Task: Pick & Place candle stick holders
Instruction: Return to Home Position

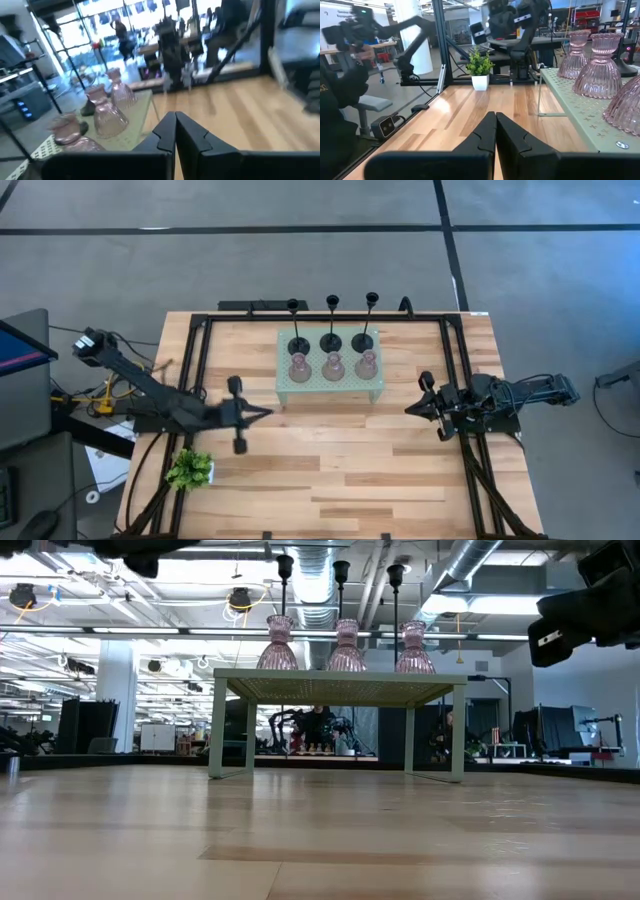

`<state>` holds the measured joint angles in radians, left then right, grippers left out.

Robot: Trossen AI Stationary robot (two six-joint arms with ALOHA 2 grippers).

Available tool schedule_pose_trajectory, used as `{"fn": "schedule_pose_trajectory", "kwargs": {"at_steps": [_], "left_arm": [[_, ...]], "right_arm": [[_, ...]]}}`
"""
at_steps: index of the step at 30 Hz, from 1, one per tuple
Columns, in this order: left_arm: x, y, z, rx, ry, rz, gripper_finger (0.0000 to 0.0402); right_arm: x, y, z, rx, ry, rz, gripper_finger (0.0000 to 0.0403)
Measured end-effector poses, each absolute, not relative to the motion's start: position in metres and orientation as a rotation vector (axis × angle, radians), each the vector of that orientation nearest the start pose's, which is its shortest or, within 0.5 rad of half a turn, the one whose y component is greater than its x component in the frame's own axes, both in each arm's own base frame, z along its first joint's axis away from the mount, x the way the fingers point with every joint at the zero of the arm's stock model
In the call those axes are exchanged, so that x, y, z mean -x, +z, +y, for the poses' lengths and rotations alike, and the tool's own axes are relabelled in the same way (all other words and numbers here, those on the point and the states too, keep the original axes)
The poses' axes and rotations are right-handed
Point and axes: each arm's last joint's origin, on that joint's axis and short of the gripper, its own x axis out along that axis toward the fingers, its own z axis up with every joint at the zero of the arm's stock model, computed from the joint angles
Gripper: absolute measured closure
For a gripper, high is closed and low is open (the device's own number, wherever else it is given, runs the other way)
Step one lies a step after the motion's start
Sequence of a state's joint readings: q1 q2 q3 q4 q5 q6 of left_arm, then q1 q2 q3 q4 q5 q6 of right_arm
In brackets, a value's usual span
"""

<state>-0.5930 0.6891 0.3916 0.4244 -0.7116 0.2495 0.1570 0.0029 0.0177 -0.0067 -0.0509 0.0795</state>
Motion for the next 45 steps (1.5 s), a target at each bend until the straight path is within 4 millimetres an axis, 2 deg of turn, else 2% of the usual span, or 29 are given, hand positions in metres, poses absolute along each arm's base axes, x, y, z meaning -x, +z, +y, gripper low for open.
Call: {"fn": "schedule_pose_trajectory", "kwargs": {"at_steps": [4,9,14,19,24,27,30,35,45], "left_arm": [[-0.114,0.260,-0.055,-0.069,0.097,-0.186,0.0394],[-0.097,0.250,-0.047,0.015,-0.010,-0.276,0.0394],[-0.099,0.248,-0.046,0.013,-0.012,-0.269,0.0397],[-0.114,0.242,-0.042,-0.002,0.039,-0.220,0.0396],[-0.134,0.241,-0.028,-0.006,0.014,-0.236,0.0395],[-0.137,0.242,-0.017,-0.008,0.002,-0.256,0.0395],[-0.130,0.248,-0.011,0.016,0.007,-0.314,0.0395],[-0.107,0.260,-0.010,-0.001,-0.010,-0.426,0.0394],[-0.082,0.248,-0.007,-0.018,0.072,-0.320,0.0394]], "right_arm": [[-0.095,0.169,0.017,-0.080,0.208,0.000,0.0403],[-0.095,0.169,0.017,-0.080,0.207,0.000,0.0403],[-0.095,0.169,0.016,-0.080,0.202,-0.002,0.0403],[-0.095,0.169,0.016,-0.080,0.202,-0.011,0.0403],[-0.095,0.170,0.016,-0.081,0.202,-0.019,0.0403],[-0.095,0.170,0.016,-0.081,0.202,-0.019,0.0403],[-0.095,0.170,0.016,-0.083,0.202,-0.015,0.0403],[-0.095,0.169,0.016,-0.096,0.202,-0.002,0.0403],[-0.095,0.168,0.016,-0.096,0.199,0.002,0.0403]]}}
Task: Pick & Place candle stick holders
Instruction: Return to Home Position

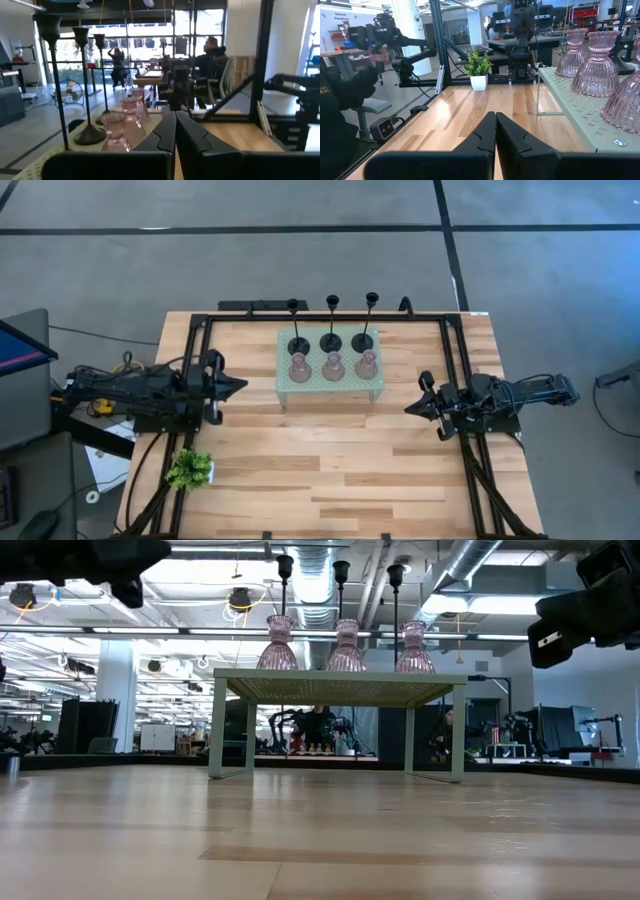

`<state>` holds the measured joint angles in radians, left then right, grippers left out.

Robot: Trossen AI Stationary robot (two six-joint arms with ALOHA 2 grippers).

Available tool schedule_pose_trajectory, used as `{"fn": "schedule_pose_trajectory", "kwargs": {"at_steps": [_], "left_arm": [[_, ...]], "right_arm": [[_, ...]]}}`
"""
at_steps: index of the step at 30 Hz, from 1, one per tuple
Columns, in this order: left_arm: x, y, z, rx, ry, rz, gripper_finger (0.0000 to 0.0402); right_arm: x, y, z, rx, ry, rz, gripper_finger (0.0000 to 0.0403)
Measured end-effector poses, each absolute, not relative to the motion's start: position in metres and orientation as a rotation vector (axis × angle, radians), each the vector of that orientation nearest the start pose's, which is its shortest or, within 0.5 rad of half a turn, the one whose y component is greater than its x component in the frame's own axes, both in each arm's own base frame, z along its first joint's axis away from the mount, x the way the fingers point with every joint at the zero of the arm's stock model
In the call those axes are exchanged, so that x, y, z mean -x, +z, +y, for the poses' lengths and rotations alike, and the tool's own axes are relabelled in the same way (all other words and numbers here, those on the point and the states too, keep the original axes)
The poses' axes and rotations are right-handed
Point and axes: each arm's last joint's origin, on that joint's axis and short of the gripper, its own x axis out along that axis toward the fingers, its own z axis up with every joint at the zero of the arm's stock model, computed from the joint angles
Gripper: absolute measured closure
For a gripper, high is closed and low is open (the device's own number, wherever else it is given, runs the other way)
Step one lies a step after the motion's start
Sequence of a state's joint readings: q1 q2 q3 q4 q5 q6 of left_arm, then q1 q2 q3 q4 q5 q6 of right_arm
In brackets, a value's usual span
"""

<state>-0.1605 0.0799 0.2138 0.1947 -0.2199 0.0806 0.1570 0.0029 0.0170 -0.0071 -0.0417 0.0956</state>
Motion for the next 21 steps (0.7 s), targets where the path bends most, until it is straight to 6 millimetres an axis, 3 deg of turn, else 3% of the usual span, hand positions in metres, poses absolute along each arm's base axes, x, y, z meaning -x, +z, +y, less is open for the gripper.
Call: {"fn": "schedule_pose_trajectory", "kwargs": {"at_steps": [4,16,21], "left_arm": [[-0.075,0.241,-0.006,-0.059,0.074,-0.279,0.0394],[-0.079,0.228,-0.010,-0.102,-0.056,-0.159,0.0394],[-0.087,0.203,-0.012,-0.109,-0.079,-0.083,0.0394]], "right_arm": [[-0.095,0.168,0.016,-0.096,0.199,0.003,0.0403],[-0.095,0.168,0.016,-0.080,0.200,0.003,0.0403],[-0.095,0.168,0.016,-0.073,0.200,0.002,0.0403]]}}
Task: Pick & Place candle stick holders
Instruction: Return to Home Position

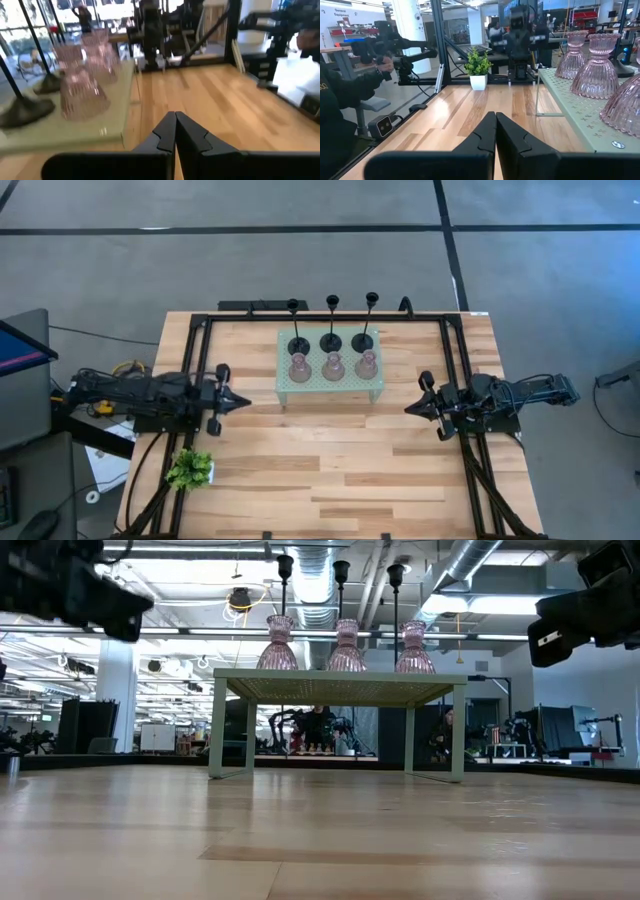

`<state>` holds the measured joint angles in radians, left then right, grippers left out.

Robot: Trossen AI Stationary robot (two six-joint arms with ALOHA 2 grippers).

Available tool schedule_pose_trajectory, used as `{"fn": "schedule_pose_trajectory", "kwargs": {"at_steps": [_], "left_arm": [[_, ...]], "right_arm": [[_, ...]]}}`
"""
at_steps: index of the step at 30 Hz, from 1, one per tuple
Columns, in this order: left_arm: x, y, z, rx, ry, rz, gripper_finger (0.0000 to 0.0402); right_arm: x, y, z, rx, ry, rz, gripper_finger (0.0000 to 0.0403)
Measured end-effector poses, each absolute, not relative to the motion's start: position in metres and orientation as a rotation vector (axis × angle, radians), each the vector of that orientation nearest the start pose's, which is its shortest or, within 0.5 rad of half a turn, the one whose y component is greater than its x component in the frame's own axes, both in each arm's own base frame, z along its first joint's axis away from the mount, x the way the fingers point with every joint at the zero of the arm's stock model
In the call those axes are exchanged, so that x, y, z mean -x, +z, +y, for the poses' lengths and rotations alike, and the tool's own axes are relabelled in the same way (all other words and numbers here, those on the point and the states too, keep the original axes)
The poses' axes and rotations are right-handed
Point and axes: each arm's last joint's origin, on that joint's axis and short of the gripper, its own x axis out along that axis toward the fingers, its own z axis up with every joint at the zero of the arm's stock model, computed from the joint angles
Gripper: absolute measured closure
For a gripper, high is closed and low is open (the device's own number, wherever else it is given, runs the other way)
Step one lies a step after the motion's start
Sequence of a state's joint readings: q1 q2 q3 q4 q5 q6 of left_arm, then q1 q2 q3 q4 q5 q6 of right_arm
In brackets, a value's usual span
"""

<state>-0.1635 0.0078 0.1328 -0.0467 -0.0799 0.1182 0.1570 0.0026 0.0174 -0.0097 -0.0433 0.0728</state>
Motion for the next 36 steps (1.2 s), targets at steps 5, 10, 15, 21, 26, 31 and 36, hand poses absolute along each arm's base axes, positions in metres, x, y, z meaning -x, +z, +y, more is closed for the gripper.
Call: {"fn": "schedule_pose_trajectory", "kwargs": {"at_steps": [5,10,15,21,26,31,36], "left_arm": [[-0.091,0.188,-0.013,-0.064,-0.085,-0.037,0.0394],[-0.092,0.187,-0.013,-0.059,-0.104,-0.038,0.0394],[-0.092,0.186,-0.013,-0.060,-0.104,-0.029,0.0394],[-0.091,0.177,-0.013,-0.054,-0.107,0.066,0.0394],[-0.091,0.175,-0.013,-0.058,-0.112,0.081,0.0394],[-0.091,0.175,-0.014,-0.054,-0.112,0.082,0.0394],[-0.091,0.176,-0.013,-0.055,-0.111,0.077,0.0394]], "right_arm": [[-0.095,0.168,0.016,-0.069,0.201,0.002,0.0403],[-0.095,0.168,0.016,-0.039,0.201,-0.001,0.0403],[-0.095,0.168,0.016,0.000,0.201,-0.005,0.0403],[-0.095,0.168,0.016,0.000,0.201,-0.005,0.0403],[-0.095,0.168,0.016,0.000,0.201,-0.004,0.0403],[-0.095,0.168,0.016,0.000,0.201,-0.004,0.0403],[-0.095,0.168,0.016,0.000,0.201,-0.005,0.0403]]}}
